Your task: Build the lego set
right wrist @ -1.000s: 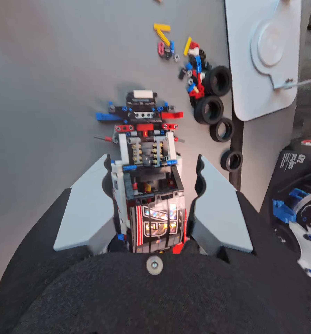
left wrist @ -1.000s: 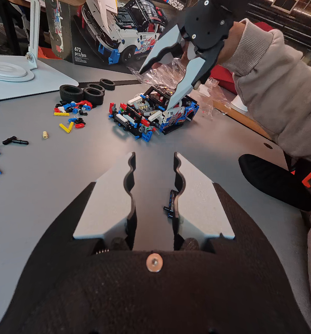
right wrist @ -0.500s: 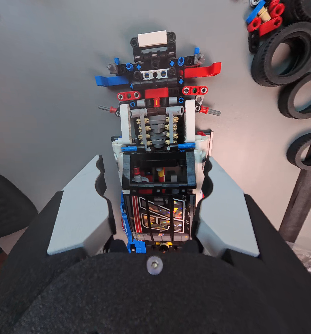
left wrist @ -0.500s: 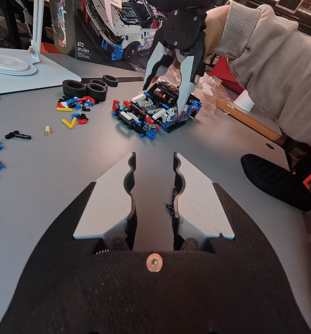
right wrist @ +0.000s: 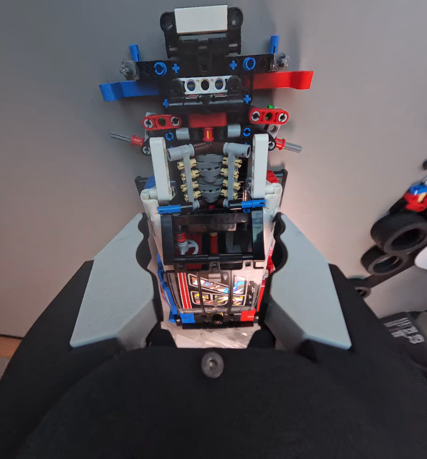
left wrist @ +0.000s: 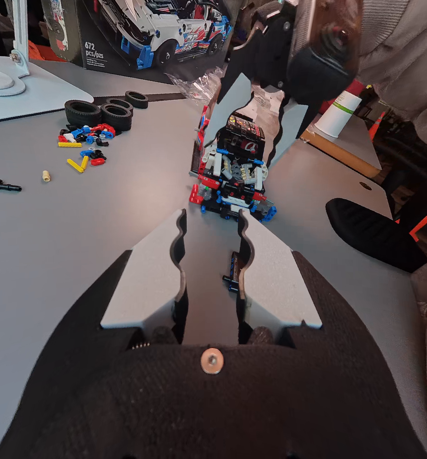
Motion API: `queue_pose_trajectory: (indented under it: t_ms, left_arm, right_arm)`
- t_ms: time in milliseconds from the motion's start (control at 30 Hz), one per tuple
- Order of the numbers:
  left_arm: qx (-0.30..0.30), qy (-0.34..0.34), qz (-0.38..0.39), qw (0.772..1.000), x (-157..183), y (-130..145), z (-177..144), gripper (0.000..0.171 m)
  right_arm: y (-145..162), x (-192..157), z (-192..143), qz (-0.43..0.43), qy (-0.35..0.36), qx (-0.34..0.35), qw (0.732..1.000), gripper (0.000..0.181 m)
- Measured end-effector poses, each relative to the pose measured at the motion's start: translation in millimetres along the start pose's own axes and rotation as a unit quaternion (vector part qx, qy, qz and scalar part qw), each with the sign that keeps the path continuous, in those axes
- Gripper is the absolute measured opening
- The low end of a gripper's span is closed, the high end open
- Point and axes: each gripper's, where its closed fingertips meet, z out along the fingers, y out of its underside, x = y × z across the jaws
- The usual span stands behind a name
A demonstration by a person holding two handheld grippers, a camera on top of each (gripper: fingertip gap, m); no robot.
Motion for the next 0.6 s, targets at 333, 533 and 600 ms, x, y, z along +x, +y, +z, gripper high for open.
queue_pose_trajectory:
  t_ms: [333,533,600]
  left_arm:
    - [-0.054,0.034,0.041,0.997,22.1,14.7,4.8,0.041]
    - [-0.070,0.033,0.069,0.995,27.7,18.3,7.3,0.042]
    - [-0.087,0.035,0.080,0.992,30.2,23.6,9.2,0.044]
  right_arm:
    - [-57.1,-14.6,-52.4,0.001,0.104,0.077,0.992,0.100]
    - [28.9,-5.6,-64.1,0.511,0.025,0.259,0.819,0.104]
    - [53.3,-10.0,-47.2,0.585,0.006,0.290,0.757,0.108]
